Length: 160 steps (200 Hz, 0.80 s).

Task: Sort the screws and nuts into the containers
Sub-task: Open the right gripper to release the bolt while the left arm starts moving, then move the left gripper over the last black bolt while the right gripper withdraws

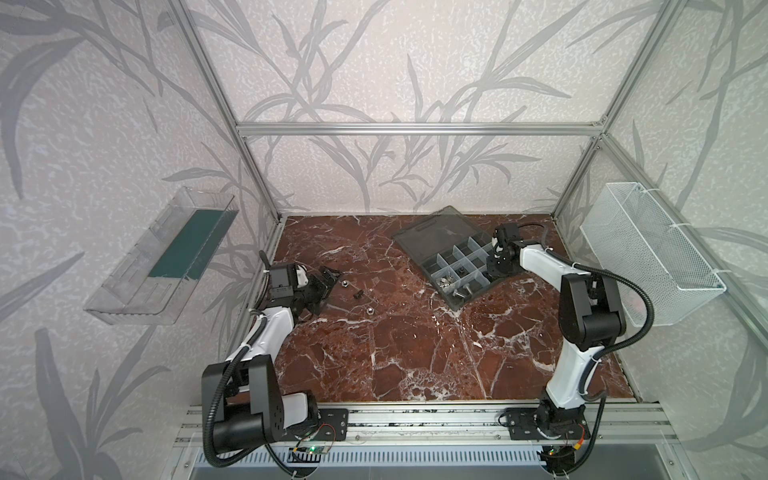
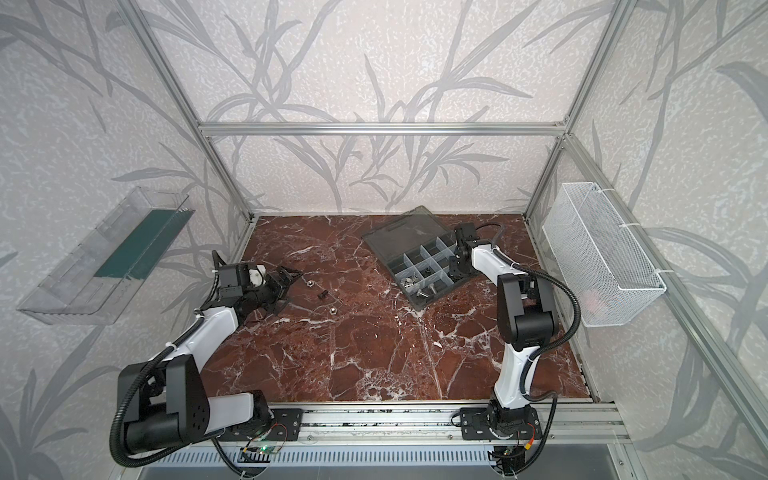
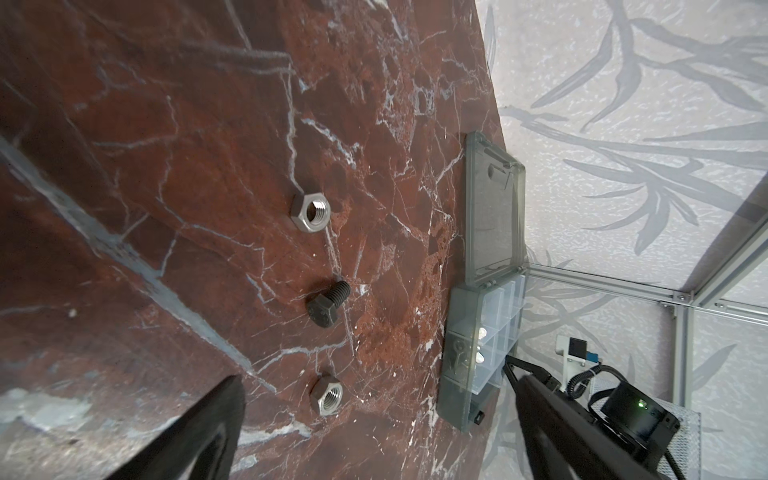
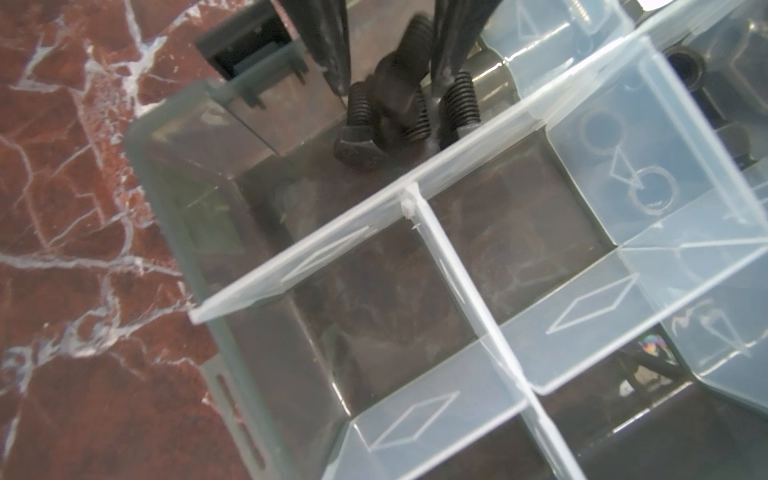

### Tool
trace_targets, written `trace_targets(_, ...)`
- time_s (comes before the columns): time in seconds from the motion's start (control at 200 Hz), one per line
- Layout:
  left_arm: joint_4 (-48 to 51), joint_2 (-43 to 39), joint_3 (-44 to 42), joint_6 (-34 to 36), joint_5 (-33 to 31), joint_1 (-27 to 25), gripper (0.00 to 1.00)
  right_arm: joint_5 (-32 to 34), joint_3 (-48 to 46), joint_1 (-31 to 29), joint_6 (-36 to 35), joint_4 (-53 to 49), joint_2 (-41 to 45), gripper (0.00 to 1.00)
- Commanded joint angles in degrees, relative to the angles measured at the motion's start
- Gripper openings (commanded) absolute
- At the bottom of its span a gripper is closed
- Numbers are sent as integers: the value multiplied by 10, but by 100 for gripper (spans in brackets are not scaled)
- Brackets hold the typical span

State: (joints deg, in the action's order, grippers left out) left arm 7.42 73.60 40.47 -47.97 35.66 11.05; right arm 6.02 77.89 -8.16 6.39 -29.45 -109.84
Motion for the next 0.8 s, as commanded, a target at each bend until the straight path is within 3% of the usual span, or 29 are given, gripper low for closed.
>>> trace_targets(0.0, 61, -16, 33, 50, -45, 4, 100, 6, 15, 2, -4, -16, 6, 42)
trace_targets(0.28, 64, -6, 51, 68, -89, 4, 99, -35, 6, 2, -18, -15, 61, 57)
trace_targets(0.45, 40, 12, 50, 76, -111, 3, 92, -88, -14, 2, -22, 3, 125, 60)
trace_targets(0.595, 30, 33, 58, 74, -144, 1, 93, -140, -39, 1, -9, 24, 185, 61)
trace_targets(0.795, -17, 78, 73, 79, -124, -8, 94, -208, -86, -2, 12, 71, 242, 63)
